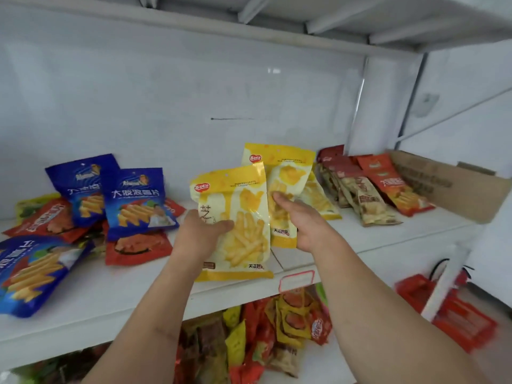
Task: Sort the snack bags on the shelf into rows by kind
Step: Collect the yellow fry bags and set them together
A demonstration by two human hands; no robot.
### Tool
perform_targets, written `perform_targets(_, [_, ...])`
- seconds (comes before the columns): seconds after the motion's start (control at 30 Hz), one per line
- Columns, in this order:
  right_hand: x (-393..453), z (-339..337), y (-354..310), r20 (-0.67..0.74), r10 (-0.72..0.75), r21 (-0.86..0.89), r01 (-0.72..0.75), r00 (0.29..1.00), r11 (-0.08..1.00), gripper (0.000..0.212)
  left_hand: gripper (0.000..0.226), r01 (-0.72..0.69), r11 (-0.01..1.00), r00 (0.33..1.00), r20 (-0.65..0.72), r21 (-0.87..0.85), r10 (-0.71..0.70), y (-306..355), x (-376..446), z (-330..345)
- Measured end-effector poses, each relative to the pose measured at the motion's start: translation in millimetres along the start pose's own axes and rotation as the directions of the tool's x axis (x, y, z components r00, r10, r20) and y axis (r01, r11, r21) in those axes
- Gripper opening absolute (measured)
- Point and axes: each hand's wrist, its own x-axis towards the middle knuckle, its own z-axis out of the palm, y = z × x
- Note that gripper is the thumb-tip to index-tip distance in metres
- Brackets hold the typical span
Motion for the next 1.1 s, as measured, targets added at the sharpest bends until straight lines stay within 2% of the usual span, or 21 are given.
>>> perform_targets(0.2, [12, -81, -14, -0.072, -0.030, -0.127, 0.020, 0.997, 0.992, 0.045, 0.022, 0.008, 0.998, 0.997, -0.072, -0.059, -0.012, 13, -4, 63])
perform_targets(0.3, [17, -108, -22, -0.063, -0.058, -0.163, 0.047, 0.996, 0.986, 0.023, 0.022, 0.010, 0.996, 0.997, -0.076, -0.090, -0.017, 16, 3, 85])
perform_targets(0.37, [23, -124, -27, -0.086, -0.088, -0.160, 0.074, 0.992, 0.984, 0.017, 0.031, 0.012, 0.996, 0.997, -0.078, -0.091, -0.019, 16, 10, 98])
perform_targets(0.43, [34, -138, -29, -0.110, -0.111, -0.182, 0.090, 0.988, 0.979, 0.026, 0.043, 0.023, 0.997, 0.997, -0.078, -0.067, -0.028, 16, 20, 108])
perform_targets(0.53, [54, -153, -28, -0.138, -0.094, -0.190, 0.067, 0.986, 0.979, 0.038, 0.038, 0.044, 0.997, 0.996, -0.075, -0.057, -0.048, 15, 36, 122])
perform_targets(0.67, [79, -169, -26, -0.150, -0.105, -0.232, 0.068, 0.983, 0.970, 0.037, 0.024, 0.036, 0.997, 0.997, -0.059, -0.066, -0.040, 14, 51, 133])
perform_targets(0.87, [114, -187, -21, -0.101, -0.105, -0.346, 0.064, 0.989, 0.936, 0.036, 0.039, 0.070, 0.997, 0.994, -0.089, -0.013, -0.071, 9, 67, 140])
perform_targets(1.0, [143, -199, -15, -0.073, -0.130, -0.418, 0.088, 0.989, 0.904, 0.026, 0.038, 0.097, 0.995, 0.992, -0.083, 0.001, -0.096, 8, 64, 155])
perform_targets(1.1, [159, -208, -11, -0.073, -0.188, -0.492, 0.129, 0.979, 0.861, 0.033, 0.028, 0.112, 0.994, 0.989, -0.101, 0.002, -0.111, 11, 59, 174])
